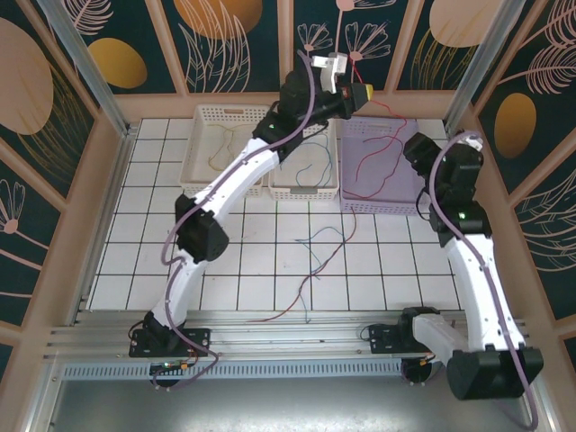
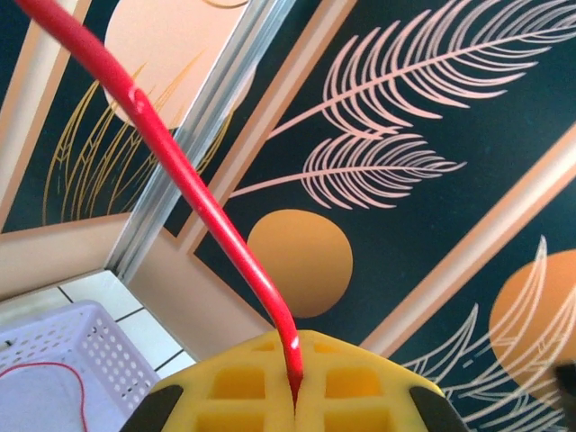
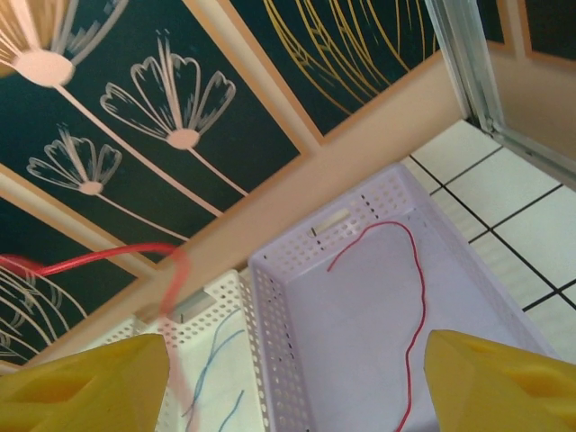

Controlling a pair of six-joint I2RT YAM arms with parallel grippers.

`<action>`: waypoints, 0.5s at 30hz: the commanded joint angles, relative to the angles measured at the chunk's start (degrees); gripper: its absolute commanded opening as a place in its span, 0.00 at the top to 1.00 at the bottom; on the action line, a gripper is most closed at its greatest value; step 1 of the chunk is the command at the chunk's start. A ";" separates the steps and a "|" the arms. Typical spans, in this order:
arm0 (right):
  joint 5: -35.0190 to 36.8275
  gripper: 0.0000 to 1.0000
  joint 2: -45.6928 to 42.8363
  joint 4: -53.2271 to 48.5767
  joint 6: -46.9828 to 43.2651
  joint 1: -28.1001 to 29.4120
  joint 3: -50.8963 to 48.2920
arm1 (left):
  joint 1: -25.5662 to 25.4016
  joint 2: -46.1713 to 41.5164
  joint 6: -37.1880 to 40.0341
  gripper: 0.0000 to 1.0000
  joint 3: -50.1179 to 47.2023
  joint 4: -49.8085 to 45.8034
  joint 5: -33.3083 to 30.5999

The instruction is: Untangle the cables

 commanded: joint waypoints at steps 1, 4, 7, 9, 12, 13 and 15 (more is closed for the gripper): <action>0.07 0.24 -4.64 -1.32 -0.84 0.00 -2.51 | -0.08 6.45 -4.64 1.00 3.05 6.48 0.46; -0.97 0.24 -8.41 -1.80 -1.56 0.06 -4.05 | -1.00 10.98 -3.24 1.00 3.38 8.63 -1.62; -2.33 0.23 -11.55 -3.00 -2.49 0.12 -5.03 | -1.87 14.67 -0.80 1.00 3.48 8.40 -4.42; -3.35 0.23 -13.55 -3.83 -2.62 0.15 -5.79 | -1.96 16.85 -0.38 1.00 3.47 8.26 -5.60; -5.37 0.23 -16.04 -4.47 -2.33 0.16 -7.71 | -2.25 18.96 -0.21 1.00 3.19 8.31 -6.34; -5.46 0.23 -16.51 -4.56 -2.25 0.16 -8.33 | -2.43 19.26 -0.11 1.00 3.14 8.29 -6.75; -7.82 0.23 -16.90 -4.95 -2.33 0.23 -9.63 | -3.11 19.42 1.41 1.00 2.45 7.63 -9.06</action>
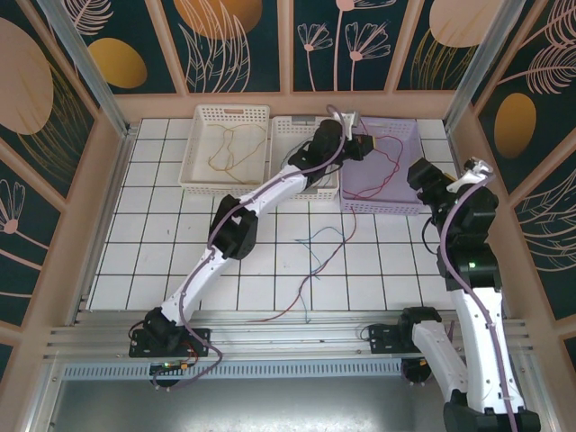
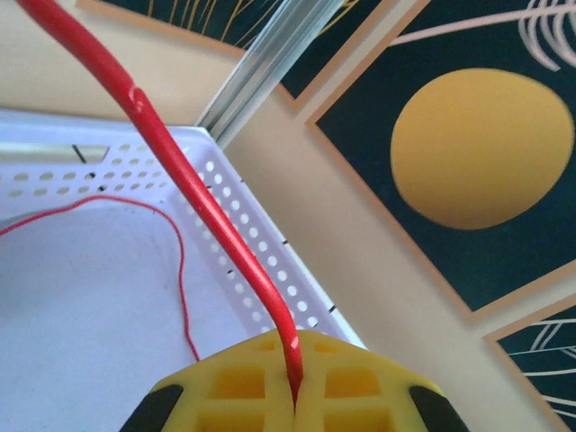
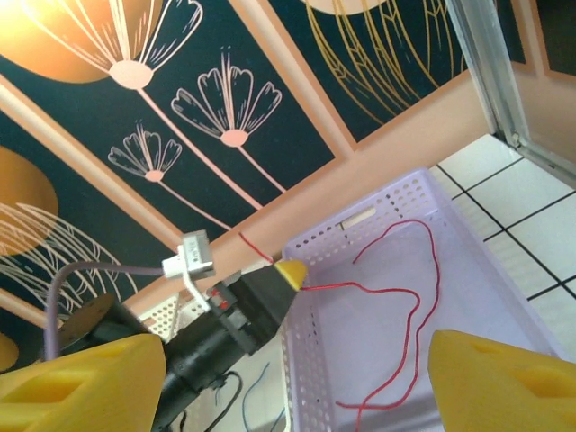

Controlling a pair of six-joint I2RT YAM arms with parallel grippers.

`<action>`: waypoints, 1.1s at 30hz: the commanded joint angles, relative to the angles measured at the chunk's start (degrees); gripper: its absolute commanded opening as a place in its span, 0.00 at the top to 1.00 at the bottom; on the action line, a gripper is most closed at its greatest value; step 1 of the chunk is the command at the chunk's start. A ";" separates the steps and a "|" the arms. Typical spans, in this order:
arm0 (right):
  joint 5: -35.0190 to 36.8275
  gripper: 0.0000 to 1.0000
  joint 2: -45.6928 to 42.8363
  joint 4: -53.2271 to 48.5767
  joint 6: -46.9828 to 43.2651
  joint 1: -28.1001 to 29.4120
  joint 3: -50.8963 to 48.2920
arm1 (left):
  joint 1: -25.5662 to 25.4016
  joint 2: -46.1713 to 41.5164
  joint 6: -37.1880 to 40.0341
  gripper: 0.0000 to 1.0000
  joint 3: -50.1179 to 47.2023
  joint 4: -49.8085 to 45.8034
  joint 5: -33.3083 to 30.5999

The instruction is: Untangle the cables

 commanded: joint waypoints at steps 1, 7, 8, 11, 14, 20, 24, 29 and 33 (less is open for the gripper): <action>-3.73 0.23 -0.78 -1.66 -0.80 0.32 -2.38 | -0.85 -0.63 2.99 1.00 0.46 2.80 -3.67; -4.31 0.23 -1.91 -2.21 -0.98 0.27 -4.68 | -1.74 1.40 3.66 0.88 0.22 1.87 -2.71; -4.31 0.23 -2.07 -2.17 -0.93 0.37 -4.90 | -2.06 1.78 3.71 0.88 0.45 1.82 -2.56; -4.22 0.23 -2.38 -2.04 -0.61 0.42 -5.54 | -3.51 2.82 4.13 0.85 1.67 1.98 -2.42; -4.39 0.23 -2.50 -2.04 -0.50 0.49 -5.75 | -4.62 3.77 4.80 0.84 2.15 1.32 -2.80; -4.37 0.22 -2.62 -2.54 -0.98 0.49 -5.52 | -4.64 4.79 4.06 0.75 0.94 0.15 -0.99; -4.66 0.22 -2.36 -2.81 -0.98 0.58 -5.45 | -4.61 4.23 4.16 0.57 0.68 -1.22 -0.39; -4.15 0.22 -2.38 -4.43 -1.26 0.55 -5.06 | -4.23 0.68 7.06 0.44 0.16 -4.63 -2.25; -4.30 0.21 -2.06 -5.93 -1.58 0.58 -4.96 | -2.18 -5.07 6.35 0.35 -2.35 -6.38 -1.74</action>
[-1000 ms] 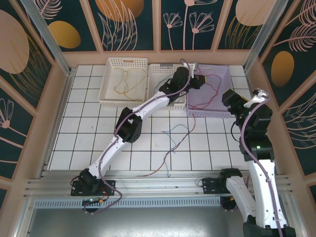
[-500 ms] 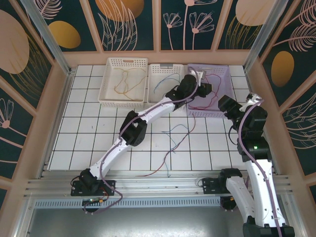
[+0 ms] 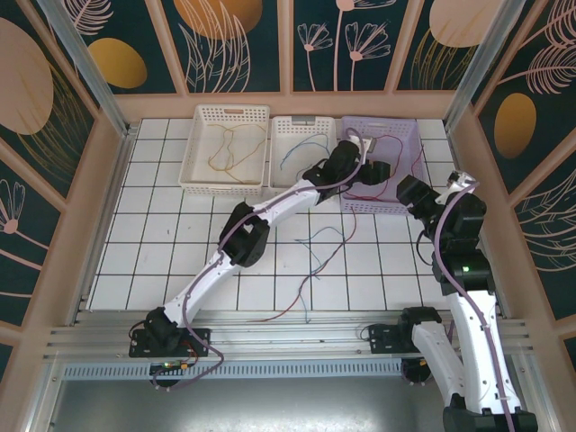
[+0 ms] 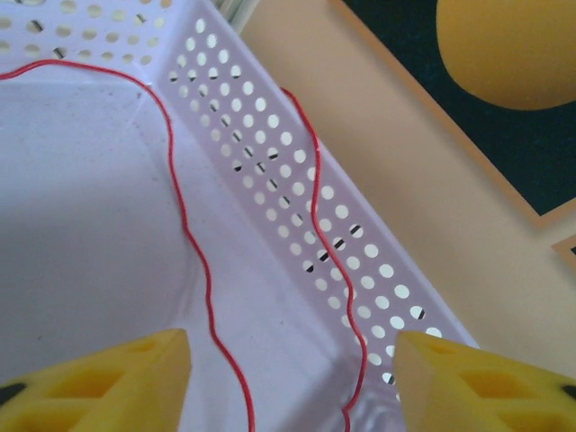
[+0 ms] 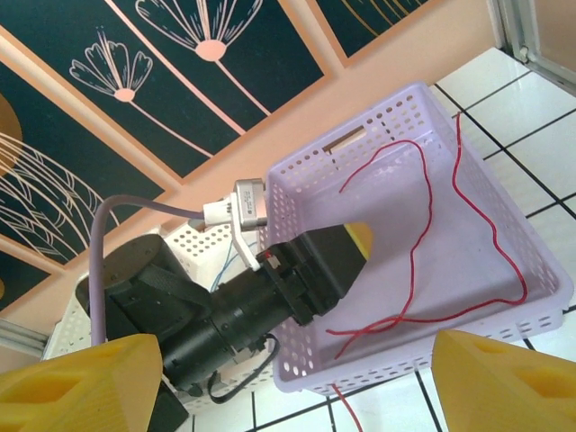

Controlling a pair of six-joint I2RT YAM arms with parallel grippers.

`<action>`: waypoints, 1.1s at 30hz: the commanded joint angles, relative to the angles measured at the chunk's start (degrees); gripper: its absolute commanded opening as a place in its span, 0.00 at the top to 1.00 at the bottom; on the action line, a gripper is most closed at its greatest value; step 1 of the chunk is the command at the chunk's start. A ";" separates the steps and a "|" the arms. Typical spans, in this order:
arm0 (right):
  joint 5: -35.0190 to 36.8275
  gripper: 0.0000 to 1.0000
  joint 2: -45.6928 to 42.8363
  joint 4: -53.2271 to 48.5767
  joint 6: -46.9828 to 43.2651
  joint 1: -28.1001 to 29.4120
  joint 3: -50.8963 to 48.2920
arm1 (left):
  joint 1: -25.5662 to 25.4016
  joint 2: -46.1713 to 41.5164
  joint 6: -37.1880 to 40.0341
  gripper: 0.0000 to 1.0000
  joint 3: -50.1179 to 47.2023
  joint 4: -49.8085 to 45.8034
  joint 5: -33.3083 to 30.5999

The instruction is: Untangle the cables

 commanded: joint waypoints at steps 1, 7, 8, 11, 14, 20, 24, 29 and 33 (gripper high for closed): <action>-0.78 0.20 0.17 -2.35 -1.64 0.27 0.31 | 2.36 -10.00 0.88 0.34 -2.59 -1.74 0.17; -9.25 0.14 5.11 -3.44 -2.53 0.29 -2.99 | 3.23 -29.28 5.94 0.20 -20.42 -4.17 0.09; -11.14 0.14 5.24 -2.49 -2.11 0.44 -4.58 | 3.22 -32.75 6.39 0.19 -25.20 -4.33 0.01; -13.73 0.12 5.55 0.78 -0.41 2.22 -9.01 | 3.24 -43.87 7.03 0.18 -40.38 -3.28 0.41; -11.30 0.11 8.77 3.00 0.85 7.17 -11.47 | 3.10 -52.94 7.12 0.18 -53.73 -3.46 0.27; -7.48 0.10 15.58 9.68 4.01 13.19 -15.69 | -0.52 -64.64 6.28 0.17 -73.37 -5.04 0.18; -4.58 0.11 21.14 13.10 4.97 14.90 -16.88 | -1.99 -67.32 3.50 0.17 -81.33 -4.70 0.14; -2.22 0.13 25.69 16.59 5.82 15.77 -17.83 | -2.04 -68.49 1.86 0.17 -88.16 -3.25 -0.96; -1.14 0.15 29.49 18.30 5.53 16.29 -17.59 | -2.19 -68.05 0.75 0.17 -92.08 -1.62 -1.40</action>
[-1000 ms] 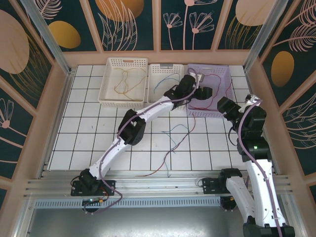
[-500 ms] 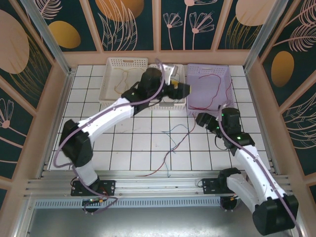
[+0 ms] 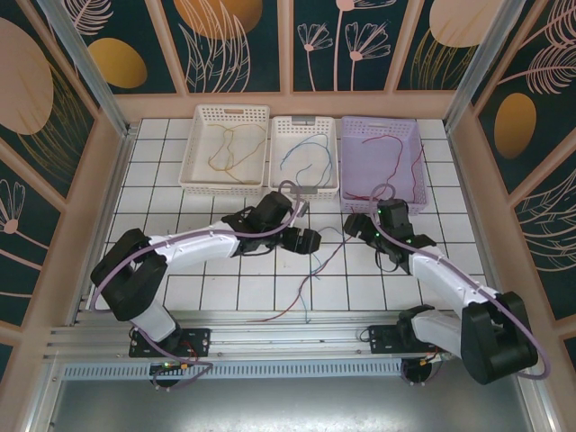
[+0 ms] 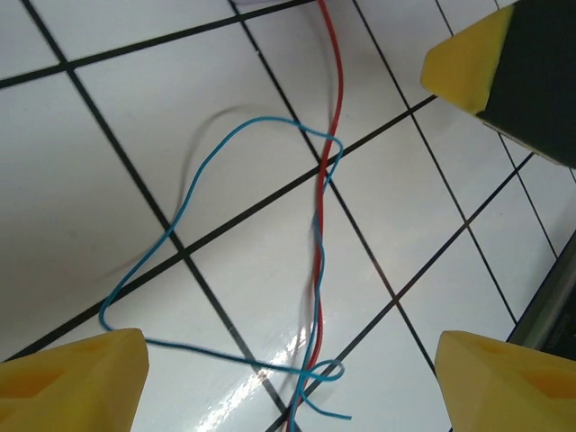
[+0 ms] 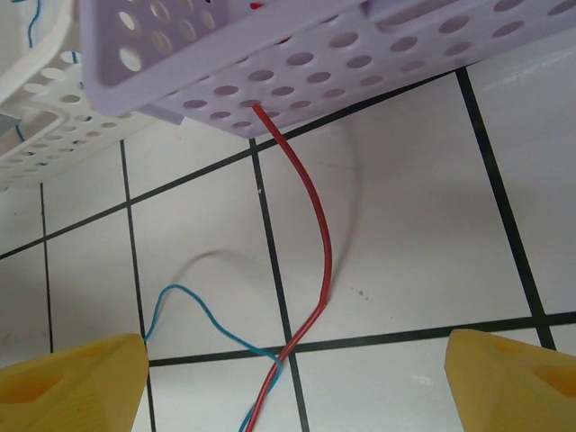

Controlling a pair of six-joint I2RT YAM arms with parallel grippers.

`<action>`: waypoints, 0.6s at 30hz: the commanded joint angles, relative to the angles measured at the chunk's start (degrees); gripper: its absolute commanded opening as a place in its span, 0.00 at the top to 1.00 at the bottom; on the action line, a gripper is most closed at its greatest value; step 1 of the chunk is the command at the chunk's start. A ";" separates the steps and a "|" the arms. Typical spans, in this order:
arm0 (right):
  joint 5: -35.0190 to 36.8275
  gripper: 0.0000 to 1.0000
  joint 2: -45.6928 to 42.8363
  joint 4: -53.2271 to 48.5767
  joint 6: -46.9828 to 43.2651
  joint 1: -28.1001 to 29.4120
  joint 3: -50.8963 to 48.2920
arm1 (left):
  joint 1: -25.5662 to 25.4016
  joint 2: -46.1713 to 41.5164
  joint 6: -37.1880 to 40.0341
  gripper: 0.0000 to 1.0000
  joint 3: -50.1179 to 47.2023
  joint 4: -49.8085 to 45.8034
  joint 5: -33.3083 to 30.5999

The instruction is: Untangle the cables

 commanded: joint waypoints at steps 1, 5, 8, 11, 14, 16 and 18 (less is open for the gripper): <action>2.46 0.15 2.76 4.37 0.65 0.93 -0.25 | 0.08 -1.30 -1.81 0.17 -2.51 2.89 -0.81; 3.60 0.16 6.03 5.83 0.41 1.31 0.23 | 0.04 0.95 -2.53 0.17 -2.53 4.16 -0.34; 4.17 0.16 7.93 6.66 0.13 1.25 0.66 | -0.07 2.52 -2.88 0.17 -2.09 3.99 0.11; 4.50 0.16 9.52 7.05 -0.14 1.34 1.23 | -0.10 3.65 -2.67 0.17 -1.74 2.86 -1.68; 5.02 0.17 10.50 7.49 -0.34 1.40 1.64 | -0.04 5.10 -2.33 0.18 -0.34 1.64 -2.51; 5.28 0.17 11.18 7.88 -0.43 1.36 2.05 | -0.06 7.21 -2.05 0.21 0.55 0.84 -3.60; 5.19 0.17 11.95 8.41 -0.72 1.34 2.47 | -0.09 8.39 -1.68 0.25 0.85 0.17 -4.78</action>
